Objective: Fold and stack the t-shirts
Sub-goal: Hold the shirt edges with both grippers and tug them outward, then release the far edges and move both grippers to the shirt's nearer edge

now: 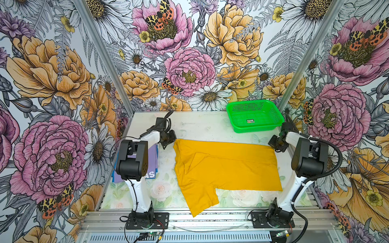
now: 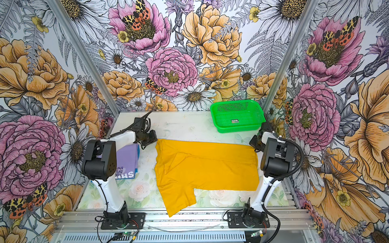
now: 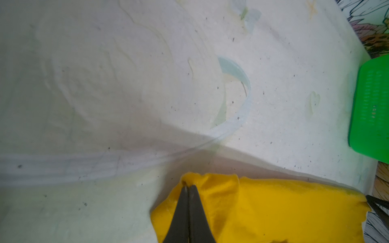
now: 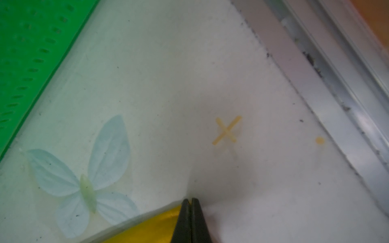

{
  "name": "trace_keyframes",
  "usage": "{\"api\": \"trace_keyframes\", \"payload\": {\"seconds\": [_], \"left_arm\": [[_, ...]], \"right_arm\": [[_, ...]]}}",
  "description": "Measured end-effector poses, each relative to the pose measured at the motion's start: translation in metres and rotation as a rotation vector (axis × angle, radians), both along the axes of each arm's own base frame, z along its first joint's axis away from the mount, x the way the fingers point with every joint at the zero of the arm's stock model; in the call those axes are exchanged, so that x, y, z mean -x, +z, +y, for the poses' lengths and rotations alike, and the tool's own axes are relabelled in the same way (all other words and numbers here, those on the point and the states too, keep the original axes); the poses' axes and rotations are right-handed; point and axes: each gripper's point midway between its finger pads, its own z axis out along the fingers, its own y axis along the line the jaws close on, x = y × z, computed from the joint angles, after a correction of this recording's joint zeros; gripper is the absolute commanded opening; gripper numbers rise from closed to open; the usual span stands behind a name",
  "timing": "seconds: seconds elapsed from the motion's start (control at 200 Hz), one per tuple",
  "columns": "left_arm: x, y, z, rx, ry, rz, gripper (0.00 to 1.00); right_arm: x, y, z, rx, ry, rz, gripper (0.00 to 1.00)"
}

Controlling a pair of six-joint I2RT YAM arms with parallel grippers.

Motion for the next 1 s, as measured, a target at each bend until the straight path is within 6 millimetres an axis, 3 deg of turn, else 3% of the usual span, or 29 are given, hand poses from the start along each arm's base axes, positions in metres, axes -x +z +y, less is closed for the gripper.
{"api": "trace_keyframes", "payload": {"seconds": [0.25, 0.275, 0.3, 0.335, 0.355, 0.435, 0.495, 0.505, 0.525, 0.54, 0.68, 0.77, 0.851, 1.001], "left_arm": [[-0.049, -0.006, 0.005, 0.04, 0.017, -0.032, 0.0], [-0.051, -0.008, 0.005, 0.042, 0.019, -0.031, 0.0], [-0.053, -0.01, 0.005, 0.042, 0.02, -0.029, 0.17], [-0.056, -0.012, 0.005, 0.046, 0.022, -0.028, 0.54], [-0.057, -0.012, 0.005, 0.05, 0.024, -0.028, 0.66], [-0.059, -0.01, 0.007, 0.065, 0.03, -0.03, 0.9], [-0.057, -0.004, 0.008, 0.069, 0.037, -0.047, 0.94], [-0.055, -0.004, 0.008, 0.068, 0.037, -0.049, 0.95], [-0.051, -0.002, 0.008, 0.07, 0.039, -0.051, 0.95], [-0.048, 0.0, 0.009, 0.072, 0.044, -0.05, 0.98], [0.002, 0.022, 0.011, 0.063, 0.065, -0.049, 0.99], [0.038, 0.041, 0.008, 0.046, 0.07, -0.074, 0.99], [0.07, 0.049, 0.004, 0.025, 0.068, -0.084, 0.99], [0.138, 0.047, -0.009, -0.035, 0.045, -0.062, 0.99]], "right_arm": [[-0.011, 0.001, 0.006, -0.052, 0.014, -0.031, 0.0], [-0.014, 0.002, 0.007, -0.058, 0.014, -0.04, 0.05], [-0.017, 0.003, 0.008, -0.065, 0.013, -0.054, 0.13], [-0.02, 0.005, 0.008, -0.071, 0.012, -0.067, 0.26], [-0.022, 0.006, 0.008, -0.074, 0.006, -0.073, 0.33], [-0.026, 0.012, 0.008, -0.069, 0.004, -0.099, 0.55], [-0.023, 0.02, 0.01, -0.05, -0.003, -0.118, 0.66], [-0.022, 0.021, 0.01, -0.047, 0.001, -0.119, 0.67], [-0.019, 0.026, 0.012, -0.044, -0.008, -0.126, 0.8], [-0.016, 0.029, 0.014, -0.038, 0.001, -0.129, 0.83], [0.005, 0.08, 0.037, -0.003, 0.017, -0.212, 0.97], [0.015, 0.109, 0.055, 0.032, 0.054, -0.251, 0.98], [0.022, 0.126, 0.084, 0.053, 0.128, -0.265, 0.98], [0.054, 0.122, 0.16, 0.039, 0.332, -0.226, 0.99]]}}
